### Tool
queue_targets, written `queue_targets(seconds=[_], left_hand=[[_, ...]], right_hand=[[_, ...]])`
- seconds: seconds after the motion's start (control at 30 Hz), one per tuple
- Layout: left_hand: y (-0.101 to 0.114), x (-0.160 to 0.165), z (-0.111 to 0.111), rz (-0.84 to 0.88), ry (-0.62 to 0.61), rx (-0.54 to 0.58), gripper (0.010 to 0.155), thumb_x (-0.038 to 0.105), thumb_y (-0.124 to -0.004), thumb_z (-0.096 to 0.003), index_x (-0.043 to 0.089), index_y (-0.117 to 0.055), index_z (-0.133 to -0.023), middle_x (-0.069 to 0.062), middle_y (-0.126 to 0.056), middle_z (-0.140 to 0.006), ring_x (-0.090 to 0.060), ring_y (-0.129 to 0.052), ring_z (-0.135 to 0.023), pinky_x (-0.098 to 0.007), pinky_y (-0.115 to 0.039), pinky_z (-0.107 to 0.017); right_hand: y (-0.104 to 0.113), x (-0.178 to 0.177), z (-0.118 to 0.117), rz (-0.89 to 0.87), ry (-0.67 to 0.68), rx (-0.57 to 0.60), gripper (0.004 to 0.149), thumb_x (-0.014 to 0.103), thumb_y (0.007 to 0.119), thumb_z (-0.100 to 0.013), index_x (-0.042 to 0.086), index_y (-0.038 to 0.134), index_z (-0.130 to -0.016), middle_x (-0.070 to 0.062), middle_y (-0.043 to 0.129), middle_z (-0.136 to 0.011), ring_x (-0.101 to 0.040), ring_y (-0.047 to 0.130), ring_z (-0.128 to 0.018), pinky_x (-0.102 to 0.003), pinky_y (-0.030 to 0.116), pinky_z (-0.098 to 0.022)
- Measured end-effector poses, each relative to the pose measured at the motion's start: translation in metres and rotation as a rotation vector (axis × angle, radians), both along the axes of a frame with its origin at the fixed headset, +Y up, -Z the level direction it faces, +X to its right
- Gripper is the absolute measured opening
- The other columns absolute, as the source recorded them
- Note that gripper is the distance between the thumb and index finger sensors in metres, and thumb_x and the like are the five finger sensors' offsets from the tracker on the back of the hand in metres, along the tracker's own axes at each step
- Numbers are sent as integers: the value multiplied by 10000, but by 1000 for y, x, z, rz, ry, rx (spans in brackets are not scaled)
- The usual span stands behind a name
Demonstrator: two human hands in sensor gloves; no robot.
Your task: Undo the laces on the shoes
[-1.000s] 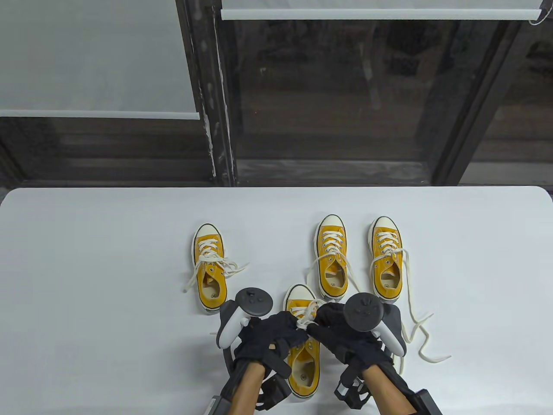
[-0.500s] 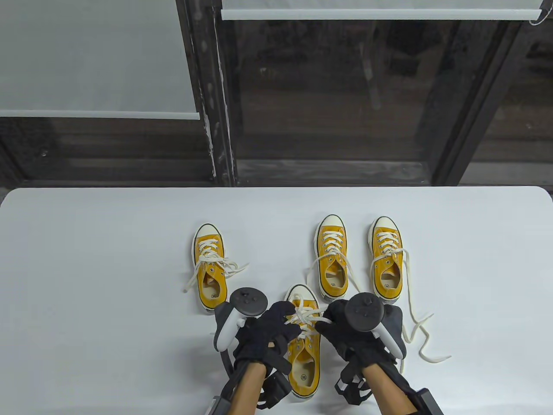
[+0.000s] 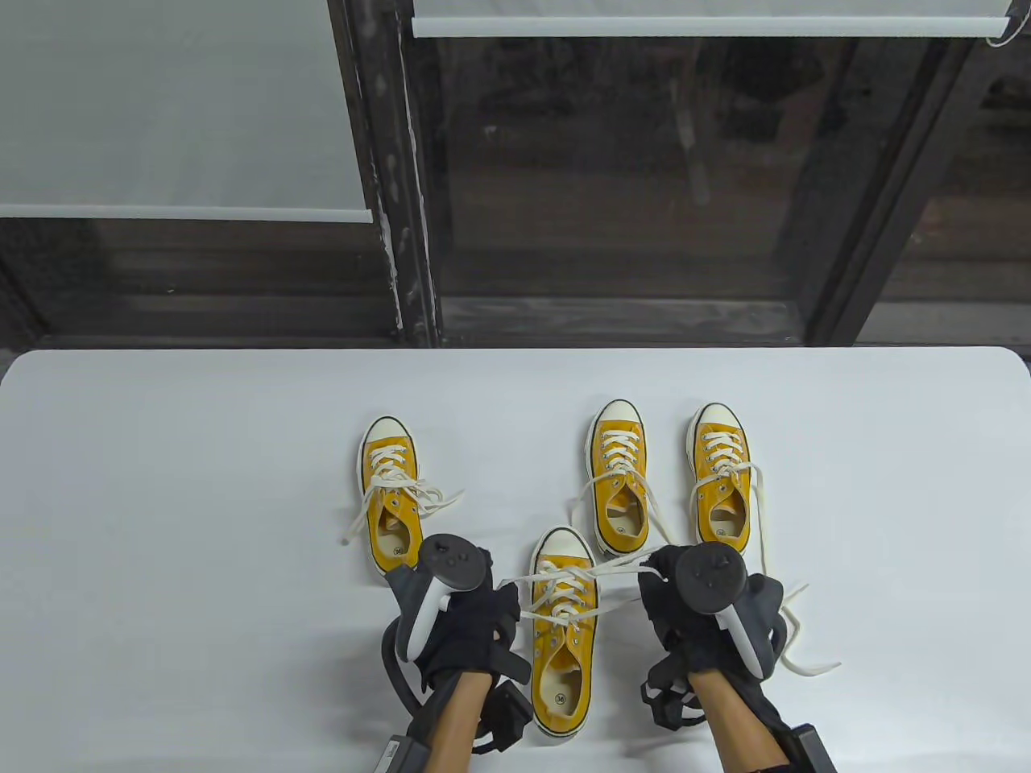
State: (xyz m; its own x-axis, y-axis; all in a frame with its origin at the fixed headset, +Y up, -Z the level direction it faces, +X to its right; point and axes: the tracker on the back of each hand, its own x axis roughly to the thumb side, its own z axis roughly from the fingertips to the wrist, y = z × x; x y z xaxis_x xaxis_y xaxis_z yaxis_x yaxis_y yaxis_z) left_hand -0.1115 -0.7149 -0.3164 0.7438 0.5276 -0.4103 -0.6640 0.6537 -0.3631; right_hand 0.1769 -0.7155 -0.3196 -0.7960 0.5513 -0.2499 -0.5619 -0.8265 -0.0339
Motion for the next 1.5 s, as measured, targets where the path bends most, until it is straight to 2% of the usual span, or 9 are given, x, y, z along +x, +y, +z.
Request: queue_targets(seconds=[0.1, 0.47, 0.77, 0.87, 1.0, 1.1, 1.3, 1.4, 1.5], left_hand=[[-2, -4, 0, 70, 17, -17, 598, 444, -621, -681, 279, -351, -1188, 98, -726, -956, -183, -684, -1036, -633, -432, -828], [8, -12, 2, 129, 36, 43, 491, 409, -611, -678, 291, -493, -1140, 61, -737, -984, -210, -676, -1054, -640, -430, -825], [11, -36, 4, 216, 143, 60, 503, 414, -608, -679, 277, -480, -1146, 44, -715, -1011, -240, -650, -1066, -650, -417, -821], [15, -46, 5, 260, 173, 79, 491, 419, -611, -679, 280, -501, -1137, 38, -714, -1013, -245, -646, -1068, -650, -416, -820], [24, -64, 8, 378, 206, 112, 433, 422, -650, -670, 266, -625, -1072, -10, -721, -1015, -289, -633, -1065, -665, -400, -809], [32, -78, 13, 453, 230, 149, 414, 411, -682, -662, 253, -678, -1045, -36, -724, -1022, -313, -628, -1065, -671, -390, -807], [42, -111, 26, 452, 339, 206, 421, 427, -707, -653, 248, -692, -1033, -49, -716, -1032, -329, -613, -1070, -670, -387, -806], [40, -124, 31, 423, 427, 209, 425, 437, -690, -658, 241, -683, -1035, -50, -710, -1033, -326, -602, -1073, -664, -384, -808], [34, -130, 33, 359, 491, 174, 430, 440, -682, -659, 234, -679, -1037, -50, -710, -1031, -325, -605, -1070, -660, -385, -810]], right_hand=[[-1, 6, -1, -121, -1, -43, 393, 419, 643, -651, 220, 733, -977, -93, 653, -1060, -425, 584, -1025, -679, 456, -713], [6, 23, -3, -278, 40, -36, 390, 409, 622, -655, 217, 731, -976, -90, 659, -1059, -410, 616, -1018, -680, 462, -712], [16, 46, -1, -432, 22, -19, 386, 393, 631, -654, 200, 741, -970, -103, 665, -1054, -418, 627, -1007, -680, 469, -708], [20, 58, -3, -528, 59, -36, 381, 385, 648, -650, 191, 755, -961, -112, 673, -1049, -425, 631, -1003, -683, 468, -706], [30, 75, -1, -824, 221, -108, 378, 366, 662, -657, 160, 755, -960, -136, 650, -1062, -450, 595, -1014, -694, 439, -709], [39, 88, 4, -946, 257, -55, 377, 356, 669, -659, 143, 759, -957, -147, 641, -1068, -461, 586, -1014, -697, 434, -708], [59, 121, 22, -899, 153, 65, 383, 377, 667, -665, 151, 742, -965, -149, 626, -1075, -463, 575, -1018, -692, 435, -710], [61, 134, 29, -806, 52, 50, 398, 389, 653, -673, 133, 739, -965, -155, 623, -1074, -473, 569, -1015, -689, 434, -711], [53, 141, 30, -703, -70, -1, 408, 396, 647, -676, 112, 735, -955, -165, 616, -1073, -482, 560, -1011, -686, 435, -712]])
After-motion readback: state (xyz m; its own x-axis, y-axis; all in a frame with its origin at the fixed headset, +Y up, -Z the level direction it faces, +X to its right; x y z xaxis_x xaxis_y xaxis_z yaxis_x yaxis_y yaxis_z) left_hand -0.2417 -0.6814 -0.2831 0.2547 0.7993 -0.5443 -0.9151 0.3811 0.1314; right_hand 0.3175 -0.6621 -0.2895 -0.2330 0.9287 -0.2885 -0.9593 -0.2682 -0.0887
